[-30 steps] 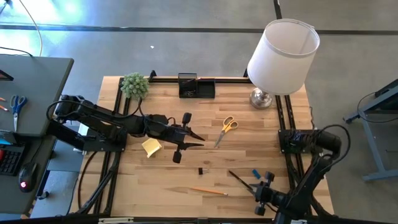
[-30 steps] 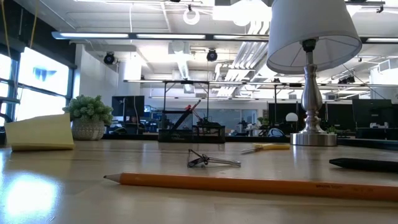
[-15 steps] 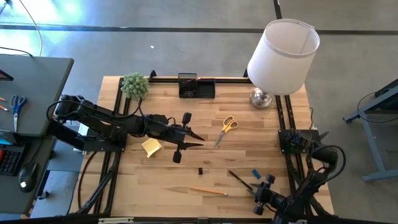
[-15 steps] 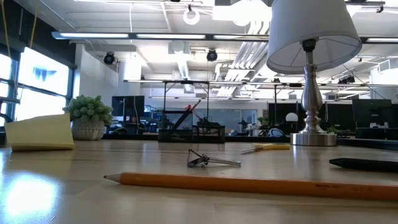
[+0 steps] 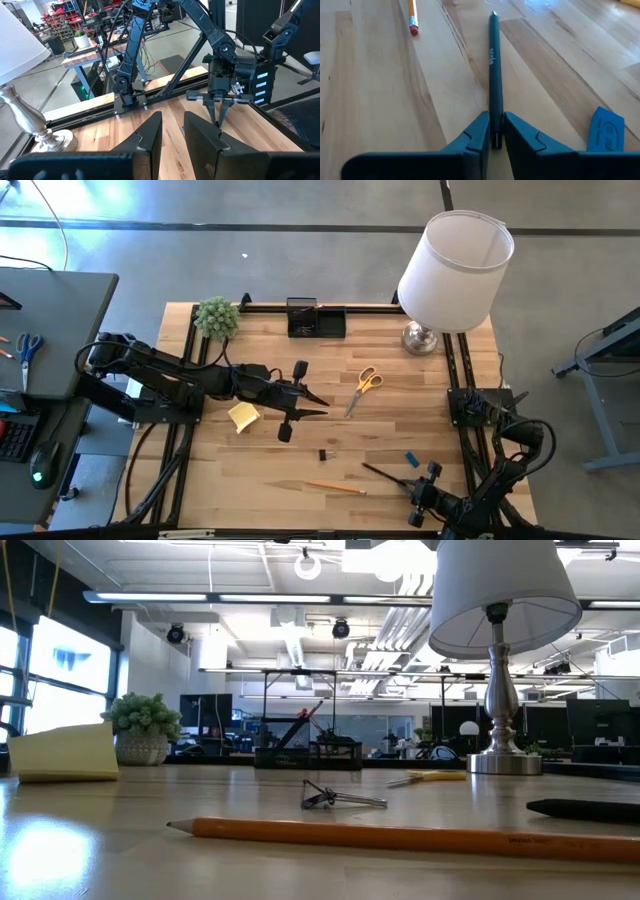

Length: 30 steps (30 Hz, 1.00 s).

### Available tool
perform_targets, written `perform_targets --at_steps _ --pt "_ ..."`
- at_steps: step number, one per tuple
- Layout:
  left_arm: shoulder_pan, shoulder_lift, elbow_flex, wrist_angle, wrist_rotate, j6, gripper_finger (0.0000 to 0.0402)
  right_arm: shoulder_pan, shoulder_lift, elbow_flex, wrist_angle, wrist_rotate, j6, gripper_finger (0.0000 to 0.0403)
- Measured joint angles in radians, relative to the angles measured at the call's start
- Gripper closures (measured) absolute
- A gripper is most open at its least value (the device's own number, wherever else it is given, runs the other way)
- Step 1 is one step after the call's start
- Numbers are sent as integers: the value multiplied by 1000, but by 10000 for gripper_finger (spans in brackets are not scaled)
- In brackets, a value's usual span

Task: Pick and place office supplies into organizer
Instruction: Put the black pen into the top left slot of the desk organizer

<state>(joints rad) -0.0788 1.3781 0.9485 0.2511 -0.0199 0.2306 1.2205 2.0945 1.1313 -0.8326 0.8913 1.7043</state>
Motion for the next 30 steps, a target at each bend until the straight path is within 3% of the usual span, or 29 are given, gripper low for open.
perform_targets --at_steps 7,18,24,30 --pt "0 0 0 0 0 0 332 -4 2 -1 -28 13 -1 394" --pt "-5 0 0 40 7 27 332 -95 -72 -2 -275 73 -12 391" --pt "-72 0 0 37 -155 151 332 -190 -259 -2 -365 -58 -201 388" --pt "-130 0 0 38 -290 249 332 -324 -475 -2 -360 -111 -420 388"
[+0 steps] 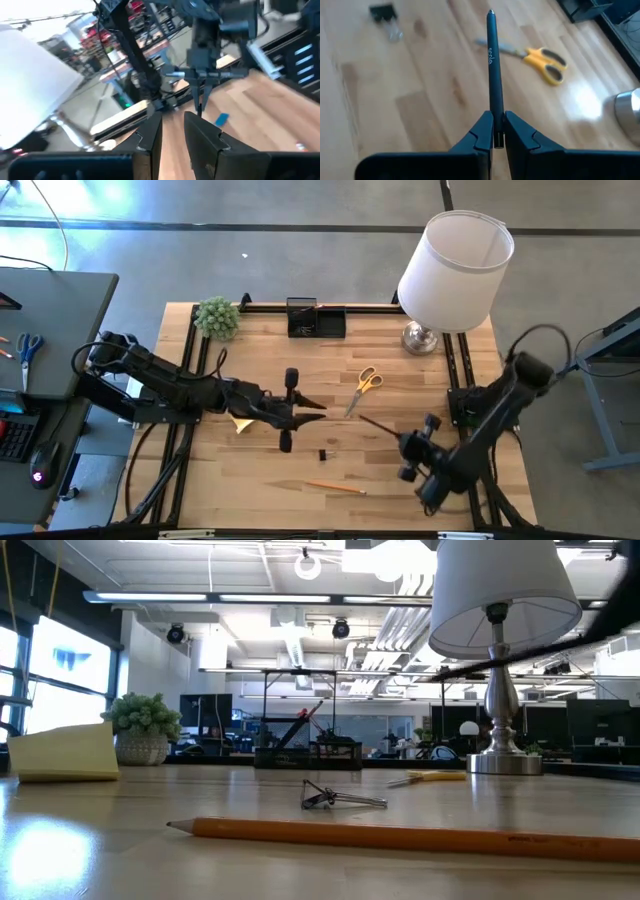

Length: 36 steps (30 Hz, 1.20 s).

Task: Pick and place office supplies into organizer
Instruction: Put the black pen into the top left slot of the desk organizer

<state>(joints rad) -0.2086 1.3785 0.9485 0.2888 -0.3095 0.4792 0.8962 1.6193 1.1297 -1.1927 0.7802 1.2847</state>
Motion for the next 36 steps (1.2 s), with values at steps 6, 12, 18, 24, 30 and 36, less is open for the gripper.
perform_targets --at_steps 6,12,18,24,30,36 --pt "-10 0 0 -8 -141 22 297 -166 -162 0 64 -18 -241 384" --pt "-7 65 0 2 -238 69 217 -363 -215 0 240 -103 -572 385" --pt "11 164 49 -16 -334 144 168 -551 -219 0 353 -238 -793 384" --pt "64 292 156 -84 -316 121 176 -664 -219 0 465 -257 -930 381" --pt "93 382 242 -206 -417 118 204 -739 -219 0 523 -278 -998 380" --pt "102 408 261 -215 -466 114 226 -742 -218 1 524 -300 -1006 379"
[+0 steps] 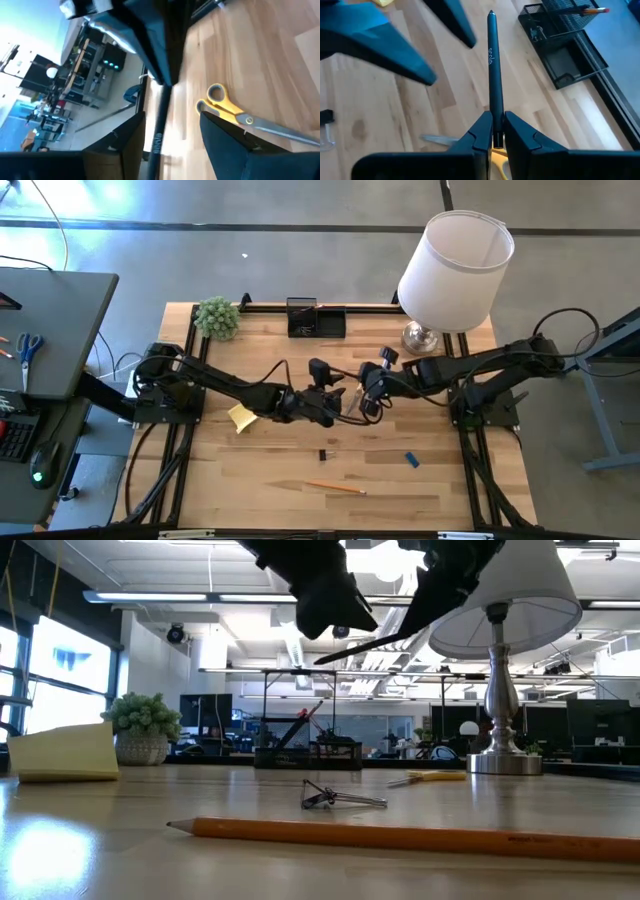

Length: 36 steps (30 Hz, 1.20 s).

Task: Pick and place office supplies into organizer
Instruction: Put the black pen into the top left slot of the desk organizer

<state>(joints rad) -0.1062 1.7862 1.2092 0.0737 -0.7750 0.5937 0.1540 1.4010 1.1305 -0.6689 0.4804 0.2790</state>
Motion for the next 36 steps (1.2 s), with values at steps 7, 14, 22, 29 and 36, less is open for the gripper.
perform_targets --at_steps 7,14,22,29,36 --pt "22 -1 1 -41 11 -52 239 26 -23 0 31 -25 7 382" --pt "21 -1 1 -45 -3 -53 240 44 -57 0 46 -29 11 379" --pt "22 -1 1 -19 -4 -52 241 45 -61 0 40 -23 18 378" --pt "22 -1 1 -3 -3 -52 241 45 -61 0 41 -21 16 381" --pt "21 -1 1 7 -4 -52 241 45 -61 0 38 -22 15 377"
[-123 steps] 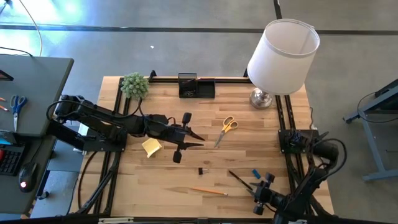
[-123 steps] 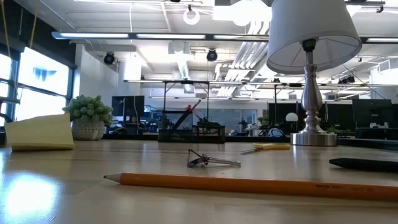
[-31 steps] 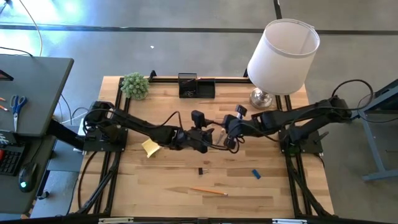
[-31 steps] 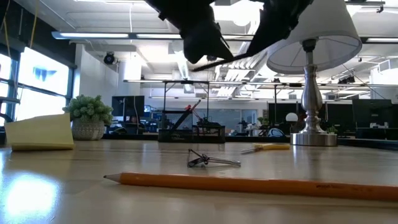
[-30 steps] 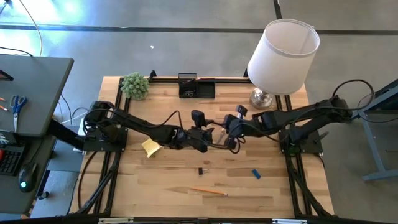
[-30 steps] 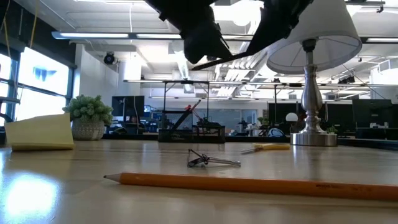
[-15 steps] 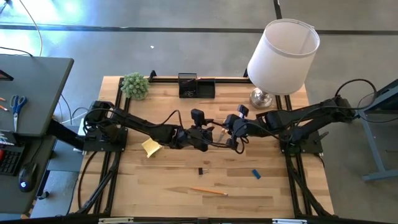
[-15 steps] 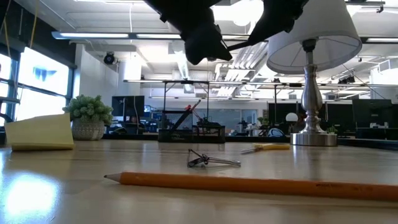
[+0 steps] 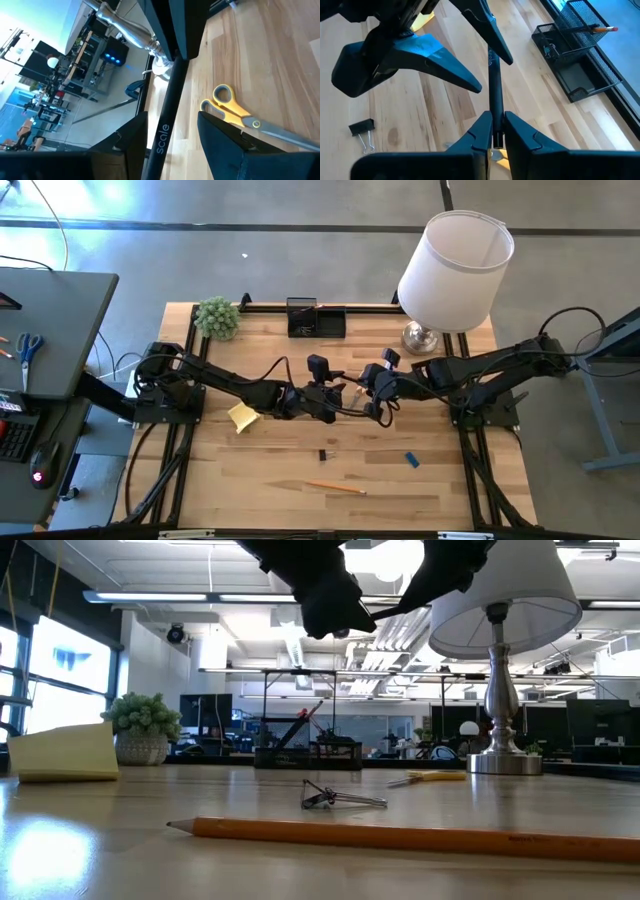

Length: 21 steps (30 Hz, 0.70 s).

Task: Pick and place office supplies into organizer
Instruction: Put the black pen into the top left slot of the desk organizer

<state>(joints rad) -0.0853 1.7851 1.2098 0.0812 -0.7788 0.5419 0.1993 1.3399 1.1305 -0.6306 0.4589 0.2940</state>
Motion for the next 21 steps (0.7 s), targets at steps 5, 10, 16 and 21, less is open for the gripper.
perform_targets --at_steps 5,10,16,21 --pt "1 0 0 1 -15 1 242 0 0 0 0 0 -5 380" --pt "1 0 0 1 -50 0 277 0 0 0 0 -1 -7 379" --pt "1 0 -1 -3 -40 1 352 0 0 1 2 0 -7 377" --pt "1 0 -3 -14 -21 3 391 0 0 2 7 1 -7 382"
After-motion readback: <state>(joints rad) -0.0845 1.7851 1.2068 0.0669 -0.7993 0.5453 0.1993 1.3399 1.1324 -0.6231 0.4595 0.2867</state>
